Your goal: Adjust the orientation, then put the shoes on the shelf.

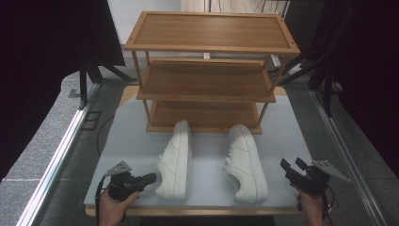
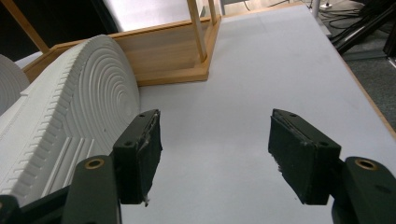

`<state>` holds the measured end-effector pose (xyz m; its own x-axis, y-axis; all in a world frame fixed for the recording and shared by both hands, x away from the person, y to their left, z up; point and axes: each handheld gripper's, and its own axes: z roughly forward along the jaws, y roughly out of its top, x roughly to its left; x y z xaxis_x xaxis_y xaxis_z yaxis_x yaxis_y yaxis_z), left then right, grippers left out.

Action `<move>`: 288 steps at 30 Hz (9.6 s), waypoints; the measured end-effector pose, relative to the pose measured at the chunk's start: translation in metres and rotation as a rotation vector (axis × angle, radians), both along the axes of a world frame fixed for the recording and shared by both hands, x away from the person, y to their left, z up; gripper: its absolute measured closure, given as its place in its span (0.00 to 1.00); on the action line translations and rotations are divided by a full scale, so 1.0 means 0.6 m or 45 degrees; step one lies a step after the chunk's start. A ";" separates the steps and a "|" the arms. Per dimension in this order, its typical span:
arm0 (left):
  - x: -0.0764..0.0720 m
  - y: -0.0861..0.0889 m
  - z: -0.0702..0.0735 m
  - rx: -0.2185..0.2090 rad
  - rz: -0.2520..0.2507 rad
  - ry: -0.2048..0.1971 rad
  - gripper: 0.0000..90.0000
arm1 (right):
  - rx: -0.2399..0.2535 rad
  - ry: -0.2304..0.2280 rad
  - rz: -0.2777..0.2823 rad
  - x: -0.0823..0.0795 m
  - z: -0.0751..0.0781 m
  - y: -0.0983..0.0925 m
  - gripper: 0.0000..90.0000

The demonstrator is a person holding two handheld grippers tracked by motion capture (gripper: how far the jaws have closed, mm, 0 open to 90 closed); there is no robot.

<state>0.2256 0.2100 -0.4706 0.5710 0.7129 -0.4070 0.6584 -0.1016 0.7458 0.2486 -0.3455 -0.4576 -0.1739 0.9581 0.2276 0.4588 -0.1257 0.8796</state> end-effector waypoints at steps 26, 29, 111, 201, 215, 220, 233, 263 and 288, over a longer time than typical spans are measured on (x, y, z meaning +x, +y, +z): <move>0.031 -0.101 0.046 -0.064 -0.219 -0.078 0.99 | -0.004 0.009 -0.061 -0.023 -0.004 -0.016 0.38; 0.036 -0.120 0.053 -0.051 -0.248 -0.087 0.99 | -0.002 0.006 -0.059 -0.022 -0.005 -0.016 0.38; 0.061 -0.038 0.050 0.316 0.159 -0.104 0.89 | -0.015 0.033 -0.074 -0.027 -0.006 -0.023 0.38; 0.059 -0.014 0.060 0.084 0.155 -0.212 0.28 | -0.426 0.077 0.577 -0.064 0.026 0.258 0.99; 0.060 -0.005 0.063 0.049 0.186 -0.190 0.29 | -0.324 0.053 0.451 -0.064 0.059 0.174 0.94; 0.061 -0.008 0.062 0.051 0.183 -0.184 0.29 | -0.261 0.084 0.335 -0.054 0.053 0.123 0.92; 0.065 -0.013 0.058 0.057 0.167 -0.168 0.29 | -0.267 0.047 0.449 -0.076 0.070 0.144 0.92; 0.066 -0.009 0.059 0.045 0.168 -0.161 0.29 | -0.178 0.084 0.383 -0.076 0.058 0.073 0.85; 0.040 -0.007 0.071 0.090 0.185 -0.188 0.29 | -0.177 -0.040 0.418 -0.064 0.080 0.078 0.63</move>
